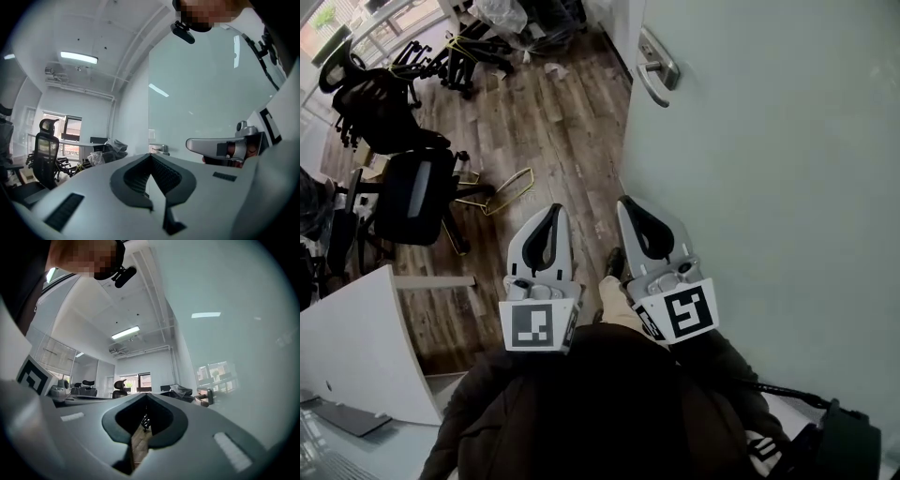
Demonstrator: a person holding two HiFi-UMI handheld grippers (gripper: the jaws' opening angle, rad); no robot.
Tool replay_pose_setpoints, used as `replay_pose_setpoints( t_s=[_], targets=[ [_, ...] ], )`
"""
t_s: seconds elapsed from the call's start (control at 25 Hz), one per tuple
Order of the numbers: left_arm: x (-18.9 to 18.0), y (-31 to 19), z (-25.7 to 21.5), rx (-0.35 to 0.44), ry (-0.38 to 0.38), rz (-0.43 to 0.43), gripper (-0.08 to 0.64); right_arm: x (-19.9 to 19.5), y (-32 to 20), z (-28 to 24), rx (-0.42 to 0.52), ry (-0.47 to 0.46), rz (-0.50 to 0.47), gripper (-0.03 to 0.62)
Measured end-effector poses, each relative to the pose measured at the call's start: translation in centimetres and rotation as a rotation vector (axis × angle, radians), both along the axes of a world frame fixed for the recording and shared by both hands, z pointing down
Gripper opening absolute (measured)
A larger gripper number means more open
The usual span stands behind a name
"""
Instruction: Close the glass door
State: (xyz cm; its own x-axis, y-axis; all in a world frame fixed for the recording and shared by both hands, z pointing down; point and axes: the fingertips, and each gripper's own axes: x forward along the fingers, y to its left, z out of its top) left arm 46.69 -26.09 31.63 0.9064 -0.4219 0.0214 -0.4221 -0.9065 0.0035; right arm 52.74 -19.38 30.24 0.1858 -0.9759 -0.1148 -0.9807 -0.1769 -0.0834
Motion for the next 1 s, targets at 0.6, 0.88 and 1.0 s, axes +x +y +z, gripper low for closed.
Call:
replay_pose_setpoints(
  t_s=[0.6,0.88,1.0],
  targets=[
    [13.5,-8.7,-2.7,0.047,0.086,0.129,-0.003,11.0,-9.4,-4.5,0.038,0.163,0.099,0.008],
    [18.5,-11.3,-3.9,0.013,0.110,0.224,-0.003,15.5,-12.1,-2.1,-0.143,0.239,0.211,0.083],
    [19.6,-11.8,-2.9,-0.004,0.087,0.265,-0.003,16.5,-13.0,0.3,-0.241,0.228,0.246,0.100]
  ],
)
